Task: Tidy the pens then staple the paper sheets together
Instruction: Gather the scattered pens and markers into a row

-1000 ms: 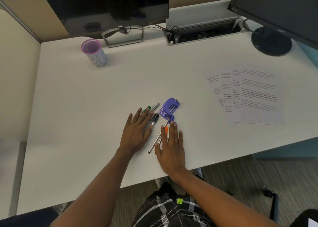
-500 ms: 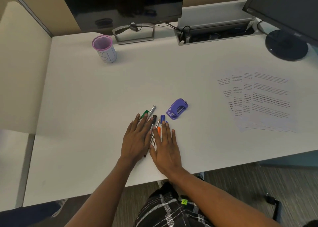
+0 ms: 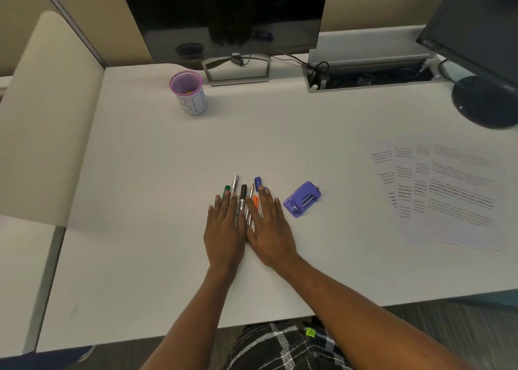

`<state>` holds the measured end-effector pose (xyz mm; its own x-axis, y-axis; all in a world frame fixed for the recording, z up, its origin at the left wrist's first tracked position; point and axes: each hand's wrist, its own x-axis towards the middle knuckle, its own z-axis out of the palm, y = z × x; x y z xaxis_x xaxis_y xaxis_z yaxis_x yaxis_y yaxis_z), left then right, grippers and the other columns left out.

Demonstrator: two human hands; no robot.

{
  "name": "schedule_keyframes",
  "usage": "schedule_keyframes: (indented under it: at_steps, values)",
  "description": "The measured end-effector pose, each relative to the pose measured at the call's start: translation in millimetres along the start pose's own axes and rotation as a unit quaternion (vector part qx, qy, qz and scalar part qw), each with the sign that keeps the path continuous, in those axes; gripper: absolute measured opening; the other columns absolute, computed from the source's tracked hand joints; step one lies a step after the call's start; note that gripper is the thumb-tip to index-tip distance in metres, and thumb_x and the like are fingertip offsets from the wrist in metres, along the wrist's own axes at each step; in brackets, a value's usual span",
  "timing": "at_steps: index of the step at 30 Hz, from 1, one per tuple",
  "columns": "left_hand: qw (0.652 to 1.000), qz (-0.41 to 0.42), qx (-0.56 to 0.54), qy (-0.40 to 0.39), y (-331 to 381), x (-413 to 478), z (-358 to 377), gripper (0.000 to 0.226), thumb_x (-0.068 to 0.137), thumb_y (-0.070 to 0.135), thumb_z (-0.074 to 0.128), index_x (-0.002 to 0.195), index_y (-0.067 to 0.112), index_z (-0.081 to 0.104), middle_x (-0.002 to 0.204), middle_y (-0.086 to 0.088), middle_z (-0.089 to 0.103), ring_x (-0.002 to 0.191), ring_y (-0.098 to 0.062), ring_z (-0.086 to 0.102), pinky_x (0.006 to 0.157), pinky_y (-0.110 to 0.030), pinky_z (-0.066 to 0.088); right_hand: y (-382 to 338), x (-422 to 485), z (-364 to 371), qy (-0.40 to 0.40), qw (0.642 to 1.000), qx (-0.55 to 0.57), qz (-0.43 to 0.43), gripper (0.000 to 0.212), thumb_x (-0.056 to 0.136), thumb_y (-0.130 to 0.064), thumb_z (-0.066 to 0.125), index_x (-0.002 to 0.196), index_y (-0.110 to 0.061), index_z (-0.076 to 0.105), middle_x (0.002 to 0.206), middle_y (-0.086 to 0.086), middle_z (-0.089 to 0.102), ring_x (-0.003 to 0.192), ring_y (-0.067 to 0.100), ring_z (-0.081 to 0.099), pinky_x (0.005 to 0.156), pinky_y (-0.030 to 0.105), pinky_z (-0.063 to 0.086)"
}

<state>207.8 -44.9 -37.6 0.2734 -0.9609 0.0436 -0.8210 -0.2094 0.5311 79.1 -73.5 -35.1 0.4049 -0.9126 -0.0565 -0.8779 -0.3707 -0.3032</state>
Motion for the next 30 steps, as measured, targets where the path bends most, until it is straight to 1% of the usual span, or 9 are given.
schedule_keyframes:
  at_steps: [3, 4, 6, 10, 12, 14, 19, 25, 30]
  values:
    - [0.999, 0.023, -0.035, -0.008, -5.8, 12.4, -1.2, 0.056, 0.110, 0.025, 0.030, 0.165, 0.033, 0.021, 0.174, 0.002, 0.025, 0.164, -0.017, 0.015, 0.133, -0.043, 0.016, -2.0, 20.4, -1.1, -0.006, 1.000, -0.010, -0.013, 0.067, 0.104, -0.051, 0.019, 0.163, -0.018, 0.017, 0.171, 0.013, 0.006, 0.159, 0.025, 0.002, 0.128, 0.046, 0.015]
    - [0.998, 0.029, -0.046, -0.010, -7.9, 17.5, -1.6, 0.057, 0.109, 0.025, 0.028, 0.165, 0.036, 0.017, 0.175, 0.004, 0.022, 0.164, -0.014, 0.011, 0.134, -0.042, 0.014, -3.6, 27.4, -1.1, -0.007, 1.000, -0.013, -0.013, 0.067, 0.105, -0.051, 0.016, 0.163, -0.018, 0.014, 0.171, 0.013, 0.005, 0.159, 0.025, 0.001, 0.128, 0.046, 0.014]
    - [0.998, 0.025, -0.064, -0.006, -14.0, 28.6, -1.5, 0.058, 0.108, 0.024, 0.027, 0.164, 0.036, 0.019, 0.175, 0.006, 0.021, 0.164, -0.012, 0.009, 0.134, -0.044, 0.015, -8.6, 41.3, -0.4, -0.009, 1.000, -0.011, -0.013, 0.066, 0.105, -0.050, 0.015, 0.163, -0.019, 0.010, 0.171, 0.013, 0.003, 0.159, 0.024, -0.001, 0.128, 0.045, 0.013]
    - [0.997, 0.002, -0.075, 0.005, -28.8, 52.5, -4.4, 0.056, 0.109, 0.021, 0.028, 0.165, 0.028, 0.028, 0.174, 0.009, 0.024, 0.164, -0.008, 0.007, 0.134, -0.047, 0.016, -22.2, 68.1, 1.8, -0.008, 1.000, -0.001, -0.021, 0.064, 0.107, -0.047, 0.019, 0.163, -0.019, 0.010, 0.171, 0.012, 0.003, 0.159, 0.025, 0.000, 0.128, 0.046, 0.015]
    - [0.998, -0.005, -0.068, 0.008, -37.3, 63.9, -8.5, 0.056, 0.109, 0.021, 0.029, 0.164, 0.022, 0.034, 0.173, 0.007, 0.026, 0.164, -0.010, 0.009, 0.133, -0.048, 0.016, -29.4, 81.1, 4.5, -0.006, 1.000, 0.002, -0.025, 0.063, 0.108, -0.046, 0.022, 0.163, -0.019, 0.012, 0.171, 0.013, 0.004, 0.159, 0.026, 0.000, 0.128, 0.046, 0.015]
    - [0.998, -0.011, -0.065, 0.011, -45.6, 74.7, -14.7, 0.056, 0.108, 0.021, 0.029, 0.164, 0.019, 0.035, 0.173, 0.005, 0.027, 0.164, -0.012, 0.011, 0.133, -0.048, 0.015, -37.5, 93.7, 8.5, -0.004, 1.000, -0.001, -0.029, 0.062, 0.108, -0.045, 0.022, 0.163, -0.019, 0.012, 0.171, 0.014, 0.004, 0.159, 0.027, 0.001, 0.127, 0.047, 0.017]
    - [0.998, -0.024, -0.052, 0.001, -66.5, 102.9, -33.5, 0.058, 0.108, 0.026, 0.025, 0.165, 0.018, 0.032, 0.174, 0.002, 0.025, 0.164, -0.015, 0.011, 0.134, -0.048, 0.011, -61.4, 127.4, 18.9, -0.010, 0.999, 0.000, -0.030, 0.064, 0.108, -0.045, 0.027, 0.163, -0.018, 0.008, 0.171, 0.015, 0.002, 0.159, 0.028, -0.001, 0.127, 0.047, 0.016]
    - [0.999, -0.040, -0.012, -0.001, -106.3, 129.8, -53.5, 0.064, 0.107, 0.037, 0.016, 0.167, 0.017, 0.026, 0.175, 0.005, 0.019, 0.164, -0.012, 0.006, 0.134, -0.048, 0.007, -94.4, 160.0, 26.4, -0.013, 0.998, 0.005, -0.057, 0.062, 0.109, -0.042, 0.021, 0.163, -0.015, 0.010, 0.170, 0.018, -0.002, 0.158, 0.030, -0.005, 0.126, 0.049, 0.015]
    - [0.999, -0.040, 0.007, -0.010, -133.4, 145.6, -63.4, 0.060, 0.110, 0.035, 0.018, 0.168, 0.018, 0.021, 0.175, 0.008, 0.012, 0.164, -0.010, 0.001, 0.134, -0.046, 0.004, -114.7, 176.1, 27.5, -0.025, 0.998, 0.001, -0.065, 0.063, 0.109, -0.042, 0.021, 0.163, -0.013, 0.008, 0.170, 0.020, -0.005, 0.158, 0.033, -0.008, 0.127, 0.050, 0.010]
